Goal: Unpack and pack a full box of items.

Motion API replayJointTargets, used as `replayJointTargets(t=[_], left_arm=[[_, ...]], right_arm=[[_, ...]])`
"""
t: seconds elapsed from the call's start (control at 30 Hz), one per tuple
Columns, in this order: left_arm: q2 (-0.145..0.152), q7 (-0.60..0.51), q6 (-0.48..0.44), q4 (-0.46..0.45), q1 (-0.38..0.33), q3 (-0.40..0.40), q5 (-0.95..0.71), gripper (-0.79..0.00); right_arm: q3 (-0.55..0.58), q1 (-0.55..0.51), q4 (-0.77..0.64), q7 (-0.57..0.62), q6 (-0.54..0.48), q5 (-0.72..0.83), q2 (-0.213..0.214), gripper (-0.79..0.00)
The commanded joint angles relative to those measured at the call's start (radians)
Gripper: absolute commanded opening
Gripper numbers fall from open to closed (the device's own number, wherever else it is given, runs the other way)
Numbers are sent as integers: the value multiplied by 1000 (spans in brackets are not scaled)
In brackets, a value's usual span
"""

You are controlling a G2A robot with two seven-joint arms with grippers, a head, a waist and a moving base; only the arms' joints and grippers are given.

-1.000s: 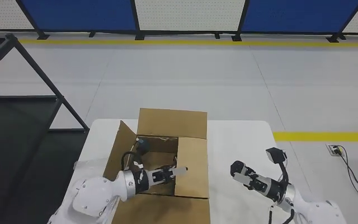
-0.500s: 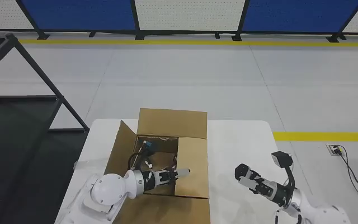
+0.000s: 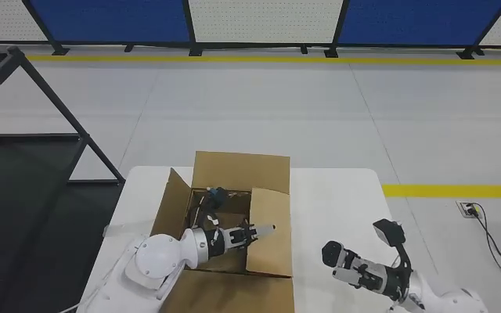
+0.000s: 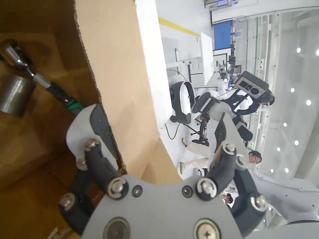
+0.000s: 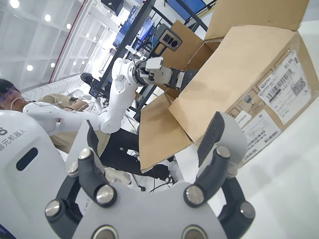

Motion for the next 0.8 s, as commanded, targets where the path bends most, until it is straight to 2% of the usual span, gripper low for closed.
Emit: replayJointTargets(t=[0.0, 0.2, 0.37, 0.57, 0.6, 0.77], left_arm=[[-2, 10, -4, -10, -9, 2, -4, 0], [-17, 58, -15, -19, -46, 40, -52, 0], [-40, 121, -21, 5, -104, 97, -95, 0], [-77, 198, -54, 55, -179, 184, -150, 0], [-83, 204, -60, 59, -188, 199, -158, 0], [-105, 220, -68, 85, -218, 254, -163, 0]], right_arm=[[-6, 0, -4, 11, -8, 14, 3, 0], [-22, -10, -43, 25, -28, 35, 15, 0], [-22, -33, -78, 15, -39, 40, 29, 0], [41, -96, -127, 3, -51, 98, 53, 0], [73, -112, -116, -35, -56, 89, 55, 0], [81, -118, -117, -49, -56, 82, 55, 0]])
